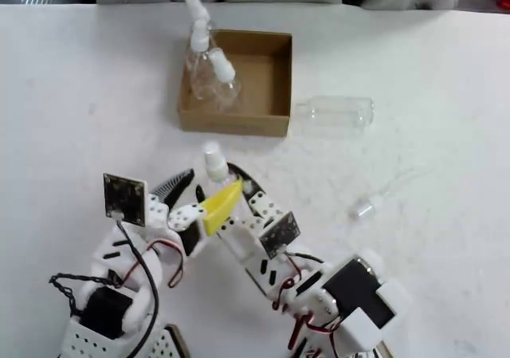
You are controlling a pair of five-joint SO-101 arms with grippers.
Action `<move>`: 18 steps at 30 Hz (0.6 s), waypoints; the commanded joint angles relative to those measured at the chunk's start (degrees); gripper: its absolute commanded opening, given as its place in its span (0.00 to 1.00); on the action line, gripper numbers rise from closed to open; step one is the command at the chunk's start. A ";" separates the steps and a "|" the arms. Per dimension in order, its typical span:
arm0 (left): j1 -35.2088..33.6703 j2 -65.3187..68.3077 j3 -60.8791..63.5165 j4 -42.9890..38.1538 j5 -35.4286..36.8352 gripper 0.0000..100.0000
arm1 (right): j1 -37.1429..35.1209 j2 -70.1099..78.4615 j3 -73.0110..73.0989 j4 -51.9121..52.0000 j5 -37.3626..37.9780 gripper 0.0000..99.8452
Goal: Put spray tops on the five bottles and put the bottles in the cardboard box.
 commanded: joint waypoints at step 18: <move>-1.98 -0.66 -7.12 2.64 5.10 0.30 | 4.79 -0.48 -5.36 9.19 -0.18 0.02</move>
